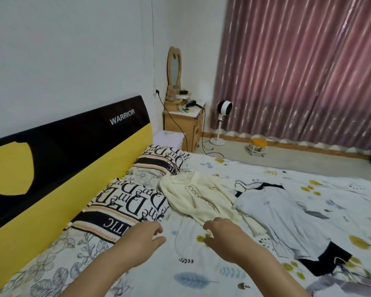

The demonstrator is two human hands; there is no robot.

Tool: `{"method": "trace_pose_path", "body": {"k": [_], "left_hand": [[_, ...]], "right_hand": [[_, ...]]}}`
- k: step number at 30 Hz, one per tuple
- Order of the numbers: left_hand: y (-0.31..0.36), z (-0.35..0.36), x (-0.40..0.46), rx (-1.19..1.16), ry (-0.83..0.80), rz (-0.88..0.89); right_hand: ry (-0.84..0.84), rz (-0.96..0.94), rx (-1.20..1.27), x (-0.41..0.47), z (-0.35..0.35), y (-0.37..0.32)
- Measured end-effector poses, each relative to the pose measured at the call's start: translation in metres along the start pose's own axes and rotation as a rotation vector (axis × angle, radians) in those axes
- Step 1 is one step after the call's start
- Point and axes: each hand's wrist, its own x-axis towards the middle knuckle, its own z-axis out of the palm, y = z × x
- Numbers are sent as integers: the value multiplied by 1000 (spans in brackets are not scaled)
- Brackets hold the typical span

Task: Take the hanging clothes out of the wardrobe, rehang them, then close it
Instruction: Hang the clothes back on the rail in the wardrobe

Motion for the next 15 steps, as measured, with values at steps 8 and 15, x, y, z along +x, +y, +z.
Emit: {"method": "trace_pose_path", "body": {"k": [8,15], "left_hand": [[5,7,101,-33,-40,-48],[-18,19,192,-43,-52,-71]], "right_hand": [[-39,-10,15,101,-3,47],[-76,-14,-12,195,19,62]]}}
